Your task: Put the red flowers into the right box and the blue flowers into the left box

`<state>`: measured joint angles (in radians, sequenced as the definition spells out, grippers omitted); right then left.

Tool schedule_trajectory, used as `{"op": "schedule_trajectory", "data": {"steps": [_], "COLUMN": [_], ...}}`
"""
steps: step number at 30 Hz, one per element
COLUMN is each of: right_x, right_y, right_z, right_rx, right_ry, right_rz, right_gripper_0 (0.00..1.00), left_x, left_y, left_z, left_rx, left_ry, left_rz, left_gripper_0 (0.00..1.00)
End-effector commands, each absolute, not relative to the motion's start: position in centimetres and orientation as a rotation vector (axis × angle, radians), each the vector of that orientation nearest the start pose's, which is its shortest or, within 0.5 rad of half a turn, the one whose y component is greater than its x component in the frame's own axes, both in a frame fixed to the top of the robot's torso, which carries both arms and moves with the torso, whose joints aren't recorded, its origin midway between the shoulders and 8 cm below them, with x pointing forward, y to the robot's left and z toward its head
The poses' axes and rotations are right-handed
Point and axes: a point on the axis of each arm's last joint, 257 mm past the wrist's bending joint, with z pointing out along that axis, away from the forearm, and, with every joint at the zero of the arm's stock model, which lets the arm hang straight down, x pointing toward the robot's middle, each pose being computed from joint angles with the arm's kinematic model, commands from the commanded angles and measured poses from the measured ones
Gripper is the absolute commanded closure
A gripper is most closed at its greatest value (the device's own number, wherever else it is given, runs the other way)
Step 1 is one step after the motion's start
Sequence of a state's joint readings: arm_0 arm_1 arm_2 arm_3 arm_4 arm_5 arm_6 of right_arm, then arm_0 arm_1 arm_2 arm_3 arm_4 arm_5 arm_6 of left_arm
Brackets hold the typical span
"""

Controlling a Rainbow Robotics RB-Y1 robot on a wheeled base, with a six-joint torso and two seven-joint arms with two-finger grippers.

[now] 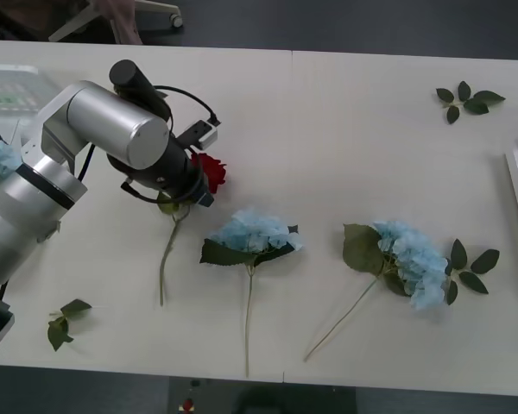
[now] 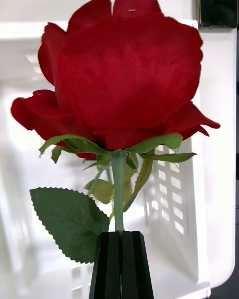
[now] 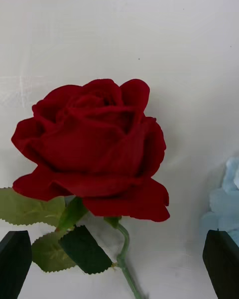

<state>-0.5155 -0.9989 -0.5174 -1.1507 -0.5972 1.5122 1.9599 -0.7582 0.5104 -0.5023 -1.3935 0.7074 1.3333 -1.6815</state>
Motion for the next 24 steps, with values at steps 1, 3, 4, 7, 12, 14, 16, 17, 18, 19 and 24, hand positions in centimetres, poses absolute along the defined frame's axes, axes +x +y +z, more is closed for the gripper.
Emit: {"op": "schedule_trajectory", "data": {"steps": [1, 3, 4, 7, 12, 14, 16, 17, 18, 19, 24], "right_x": [45.2, 45.4, 45.6, 46.0, 47.2, 47.4, 47.5, 47.5, 47.5, 47.4, 47.9], "right_y": [-65.6, -65.4, -65.2, -64.9, -64.1, -64.0, -63.9, -63.8, -63.8, -63.8, -62.8], "right_z": [-12.0, -13.5, -14.1, -15.7, -17.4, -17.5, -17.5, -17.5, -17.5, -17.5, -16.8], "right_rx": [0.135, 0.124, 0.121, 0.128, 0.094, 0.081, 0.079, 0.079, 0.079, 0.078, 0.071], "right_ry": [2.508, 2.502, 2.5, 2.489, 2.464, 2.458, 2.456, 2.457, 2.456, 2.456, 2.435], "right_rz": [-0.373, -0.366, -0.364, -0.357, -0.371, -0.374, -0.367, -0.363, -0.361, -0.36, -0.295], "right_gripper_0": [1.0, 1.0, 1.0, 1.0, 0.83, 0.4, 0.12, 0.05, 0.0, 0.0, 0.0], "left_x": [54.5, 54.7, 54.8, 55.1, 55.5, 55.3, 55.2, 55.2, 55.1, 55.1, 54.8], "left_y": [12.4, 12.5, 12.5, 12.8, 12.9, 12.5, 12.5, 12.6, 12.7, 12.8, 12.6], "left_z": [-26.4, -26.8, -27.0, -27.6, -28.6, -29.0, -29.3, -29.4, -29.6, -29.7, -30.5], "left_rx": [0.936, 0.928, 0.921, 0.9, 0.873, 0.87, 0.866, 0.867, 0.863, 0.863, 0.856], "left_ry": [2.442, 2.449, 2.453, 2.464, 2.473, 2.483, 2.491, 2.495, 2.5, 2.503, 2.524], "left_rz": [-0.004, 0.01, 0.012, 0.01, -0.017, -0.029, -0.032, -0.028, -0.029, -0.03, -0.037], "left_gripper_0": [0.0, 0.0, 0.0, 0.0, 0.0, 0.0, 0.0, 0.0, 0.0, 0.0, 0.0]}}
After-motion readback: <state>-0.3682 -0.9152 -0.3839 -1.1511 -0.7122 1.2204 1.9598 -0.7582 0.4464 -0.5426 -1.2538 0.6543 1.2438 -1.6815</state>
